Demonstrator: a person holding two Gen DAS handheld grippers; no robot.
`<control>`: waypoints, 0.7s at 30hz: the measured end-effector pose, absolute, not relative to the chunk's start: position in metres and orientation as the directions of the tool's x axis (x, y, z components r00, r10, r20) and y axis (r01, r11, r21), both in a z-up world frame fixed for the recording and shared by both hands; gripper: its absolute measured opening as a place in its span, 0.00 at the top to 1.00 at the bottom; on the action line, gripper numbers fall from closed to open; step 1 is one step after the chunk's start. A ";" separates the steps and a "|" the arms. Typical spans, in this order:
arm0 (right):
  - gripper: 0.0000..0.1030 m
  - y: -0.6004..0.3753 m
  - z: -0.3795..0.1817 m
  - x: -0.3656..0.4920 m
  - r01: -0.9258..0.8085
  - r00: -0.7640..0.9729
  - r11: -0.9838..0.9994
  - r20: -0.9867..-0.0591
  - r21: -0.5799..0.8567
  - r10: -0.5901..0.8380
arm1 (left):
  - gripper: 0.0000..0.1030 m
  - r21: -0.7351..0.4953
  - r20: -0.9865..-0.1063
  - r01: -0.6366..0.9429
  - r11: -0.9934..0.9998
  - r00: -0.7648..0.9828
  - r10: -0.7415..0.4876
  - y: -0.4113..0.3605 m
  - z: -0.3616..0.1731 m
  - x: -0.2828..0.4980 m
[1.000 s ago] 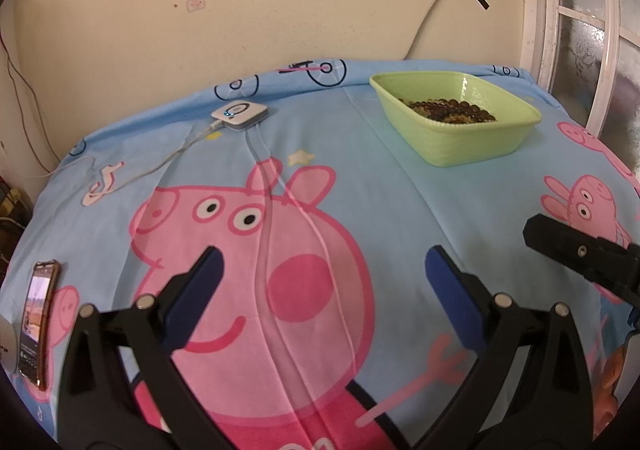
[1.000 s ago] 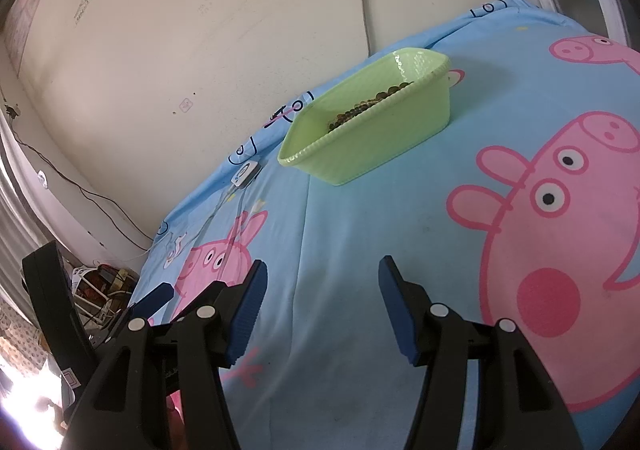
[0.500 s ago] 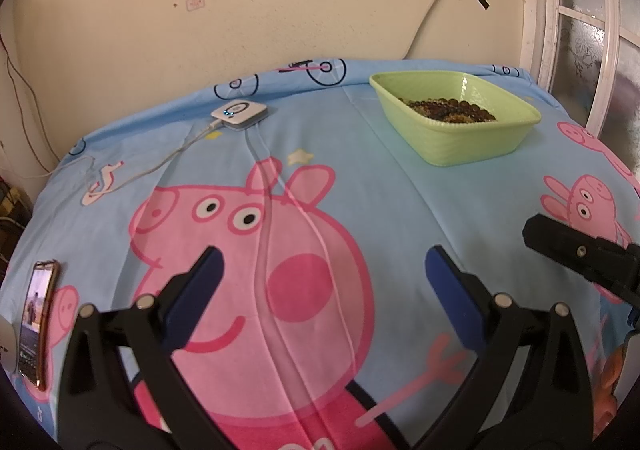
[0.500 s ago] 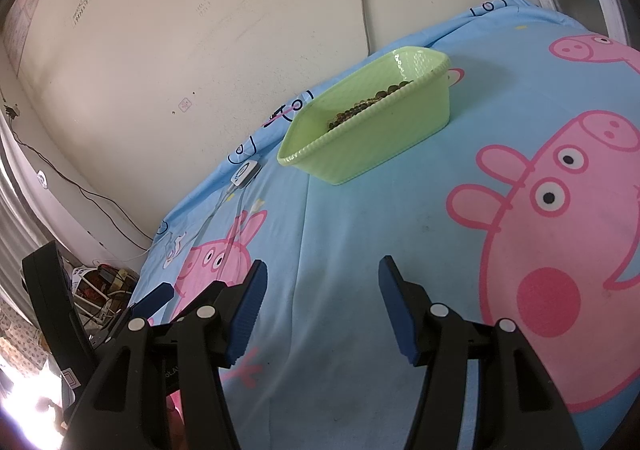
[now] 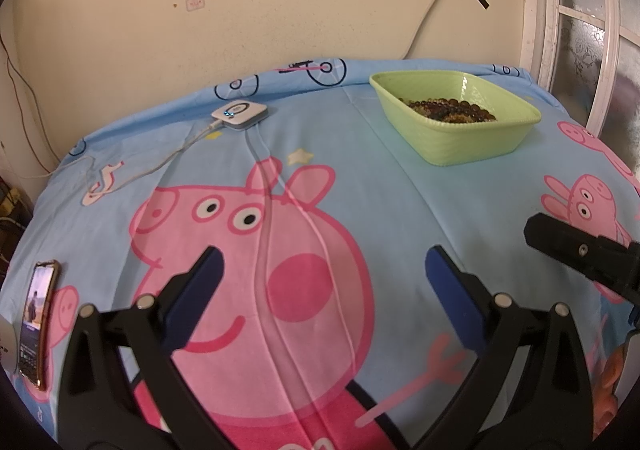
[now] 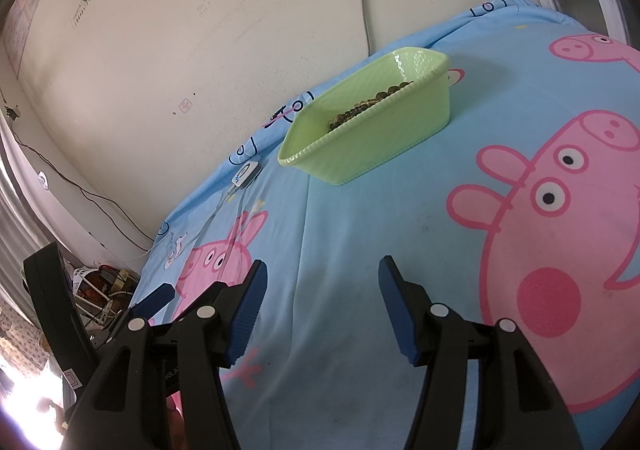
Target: Organize jewelry
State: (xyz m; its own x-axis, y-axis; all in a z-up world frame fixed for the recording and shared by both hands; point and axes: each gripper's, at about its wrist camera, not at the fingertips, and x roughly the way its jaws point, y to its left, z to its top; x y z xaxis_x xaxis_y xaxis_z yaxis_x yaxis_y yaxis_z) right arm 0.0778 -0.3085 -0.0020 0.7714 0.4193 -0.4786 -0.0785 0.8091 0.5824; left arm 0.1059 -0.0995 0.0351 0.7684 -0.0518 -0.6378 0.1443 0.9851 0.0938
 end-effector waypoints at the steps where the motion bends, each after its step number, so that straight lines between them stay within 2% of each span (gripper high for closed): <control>1: 0.67 -0.309 -0.002 0.078 -0.079 0.771 0.809 -0.479 0.583 0.420 | 0.06 0.094 -0.638 0.144 0.985 0.769 -0.052 -0.099 0.035 0.106; 21: 0.67 -0.308 -0.002 0.077 -0.077 0.772 0.809 -0.479 0.583 0.418 | 0.06 0.096 -0.637 0.145 0.985 0.769 -0.051 -0.100 0.035 0.106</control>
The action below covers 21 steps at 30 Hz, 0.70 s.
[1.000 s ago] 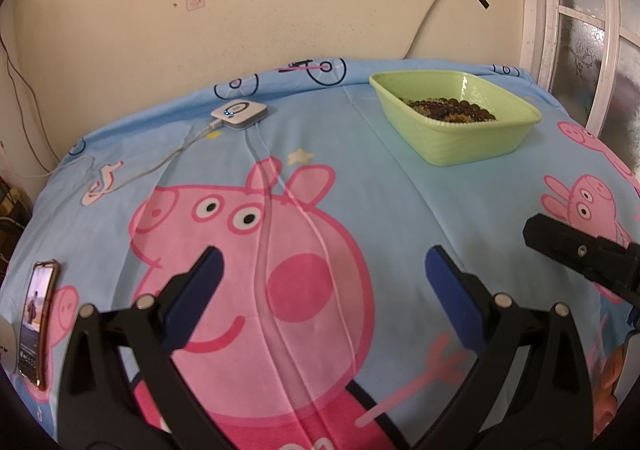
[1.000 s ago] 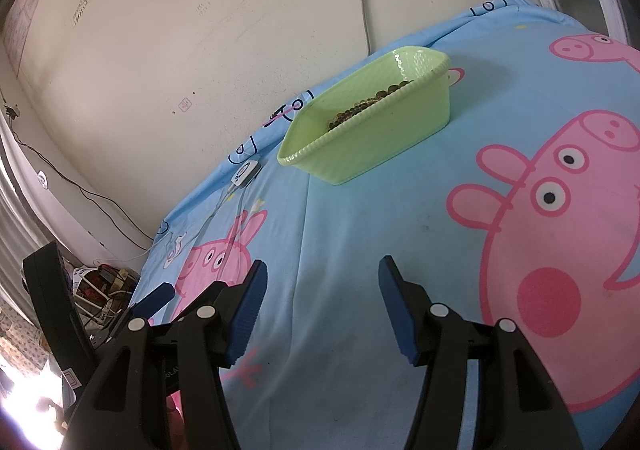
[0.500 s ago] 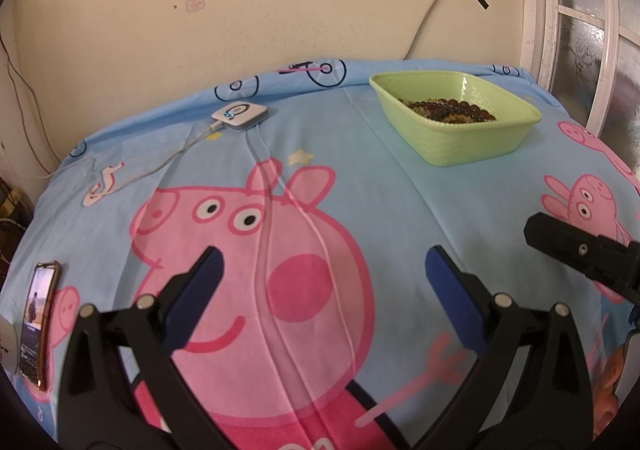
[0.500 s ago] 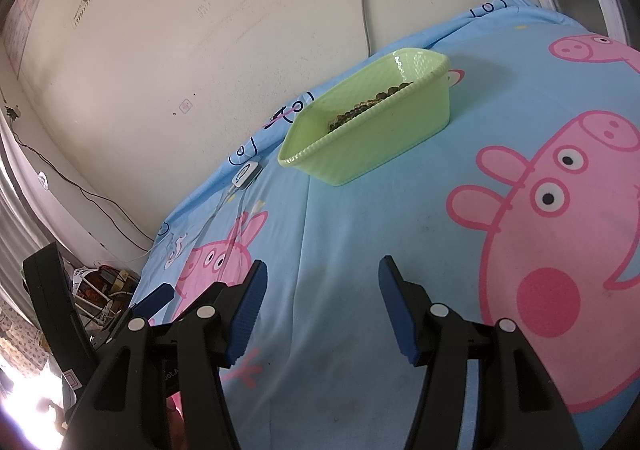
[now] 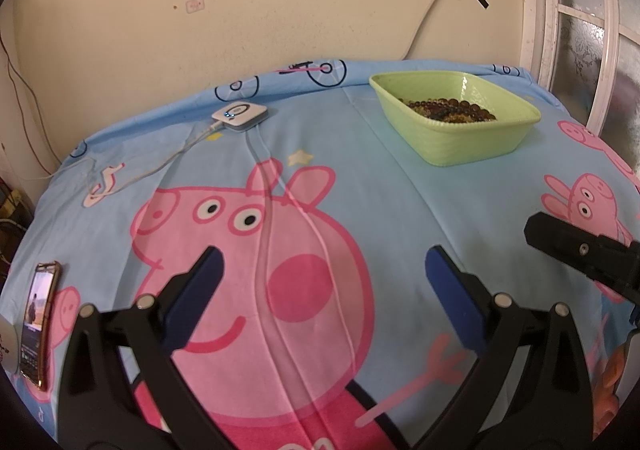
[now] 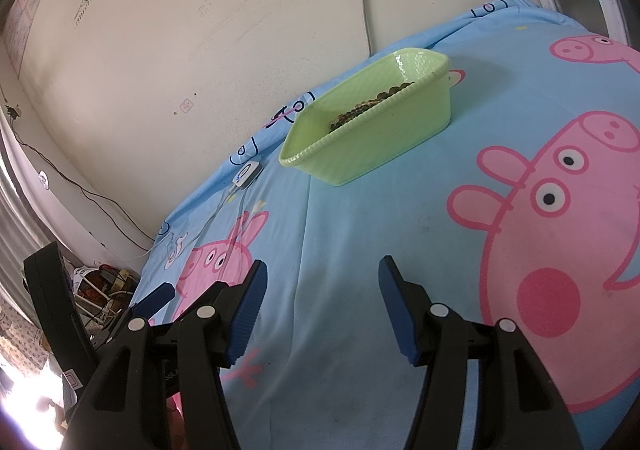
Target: Organize jewelry
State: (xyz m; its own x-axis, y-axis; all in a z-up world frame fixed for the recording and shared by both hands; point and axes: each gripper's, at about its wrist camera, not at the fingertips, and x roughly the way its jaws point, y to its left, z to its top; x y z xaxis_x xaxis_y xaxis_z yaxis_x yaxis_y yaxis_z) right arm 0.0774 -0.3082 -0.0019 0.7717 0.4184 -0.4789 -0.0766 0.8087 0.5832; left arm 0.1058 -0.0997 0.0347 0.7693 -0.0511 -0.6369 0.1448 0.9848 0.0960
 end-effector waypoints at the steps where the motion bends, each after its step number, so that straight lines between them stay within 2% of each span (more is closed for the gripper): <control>1: 0.67 -0.309 -0.002 0.078 -0.077 0.772 0.809 -0.479 0.583 0.418 | 0.06 0.096 -0.637 0.145 0.985 0.770 -0.051 -0.100 0.035 0.106; 21: 0.67 -0.309 -0.002 0.078 -0.079 0.771 0.809 -0.479 0.582 0.419 | 0.06 0.098 -0.634 0.148 0.984 0.772 -0.053 -0.100 0.035 0.105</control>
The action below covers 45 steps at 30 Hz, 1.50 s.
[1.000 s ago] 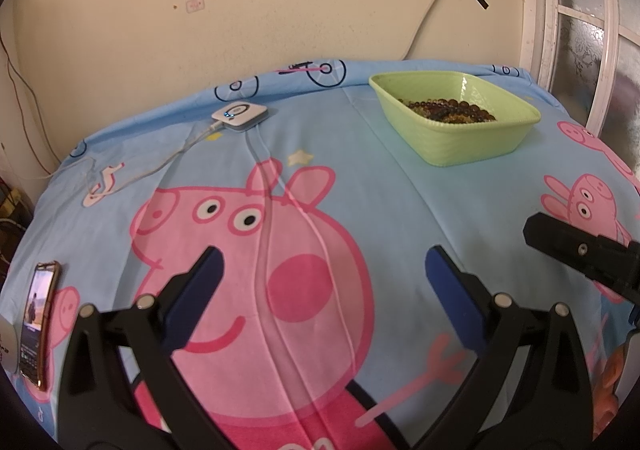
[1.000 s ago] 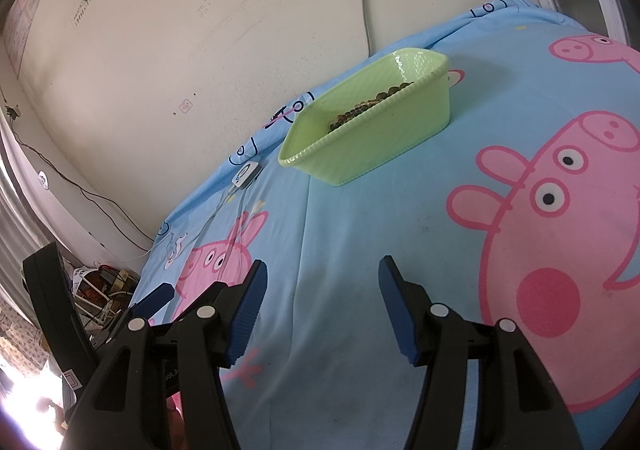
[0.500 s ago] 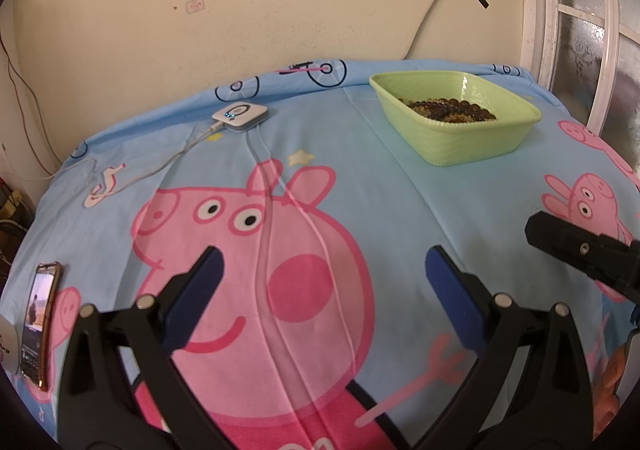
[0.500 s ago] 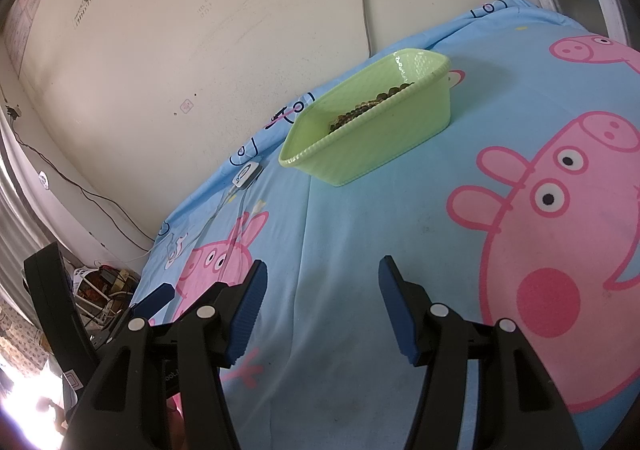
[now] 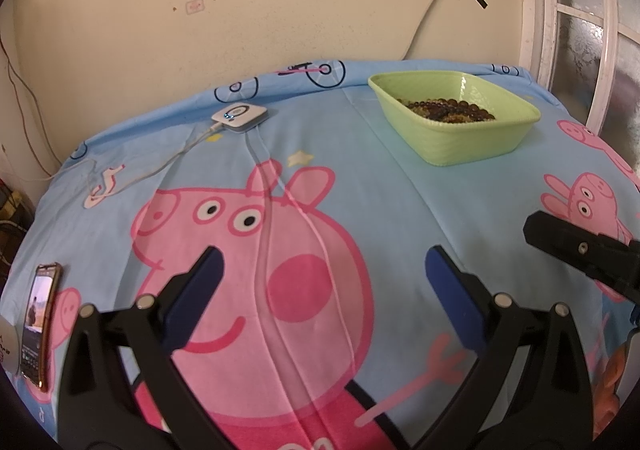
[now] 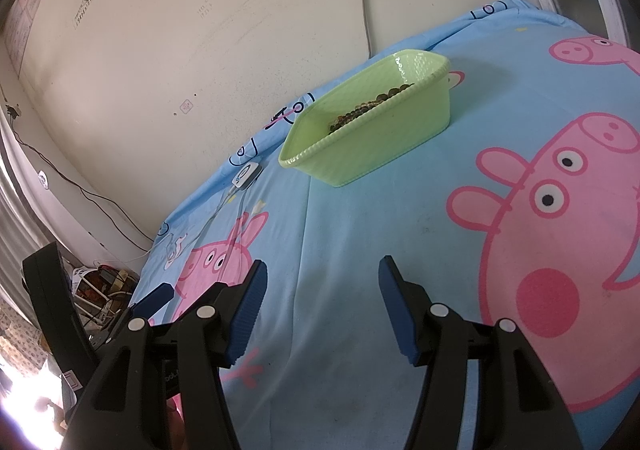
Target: Organize jewelry
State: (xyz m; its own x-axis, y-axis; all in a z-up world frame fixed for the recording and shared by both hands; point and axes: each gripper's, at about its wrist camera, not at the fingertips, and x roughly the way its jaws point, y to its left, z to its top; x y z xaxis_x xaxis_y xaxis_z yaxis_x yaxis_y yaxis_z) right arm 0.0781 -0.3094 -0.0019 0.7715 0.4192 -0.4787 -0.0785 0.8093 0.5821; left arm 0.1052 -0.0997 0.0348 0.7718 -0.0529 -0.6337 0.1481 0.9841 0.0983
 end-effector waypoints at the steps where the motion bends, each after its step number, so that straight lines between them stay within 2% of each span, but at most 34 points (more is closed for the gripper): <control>1: 0.67 -0.309 -0.002 0.078 -0.079 0.772 0.809 -0.478 0.582 0.419 | 0.06 0.098 -0.634 0.148 0.984 0.772 -0.053 -0.099 0.035 0.105; 45: 0.67 -0.310 0.000 0.080 -0.078 0.773 0.809 -0.476 0.583 0.418 | 0.06 0.105 -0.638 0.146 0.984 0.769 -0.046 -0.097 0.034 0.108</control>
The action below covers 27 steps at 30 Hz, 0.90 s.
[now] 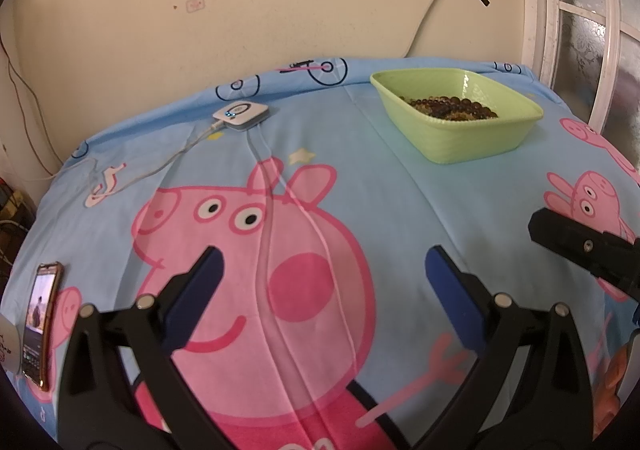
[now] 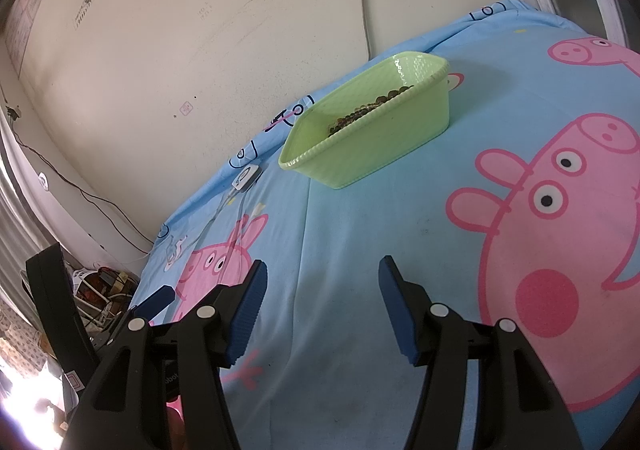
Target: Organize jewelry
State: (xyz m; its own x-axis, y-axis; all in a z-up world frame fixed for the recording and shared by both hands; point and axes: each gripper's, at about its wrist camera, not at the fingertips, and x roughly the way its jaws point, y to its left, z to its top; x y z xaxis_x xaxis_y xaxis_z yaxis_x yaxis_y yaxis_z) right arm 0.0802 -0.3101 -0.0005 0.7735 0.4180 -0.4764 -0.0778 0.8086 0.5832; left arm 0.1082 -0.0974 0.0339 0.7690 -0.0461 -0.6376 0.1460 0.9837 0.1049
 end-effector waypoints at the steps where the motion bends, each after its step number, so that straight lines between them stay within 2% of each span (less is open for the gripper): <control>1: 0.67 -0.311 0.000 0.081 -0.078 0.773 0.809 -0.476 0.583 0.418 | 0.06 0.104 -0.637 0.145 0.984 0.769 -0.046 -0.097 0.034 0.108; 27: 0.67 -0.312 0.000 0.083 -0.081 0.773 0.808 -0.475 0.584 0.421 | 0.06 0.089 -0.624 0.133 0.987 0.780 -0.049 -0.095 0.037 0.105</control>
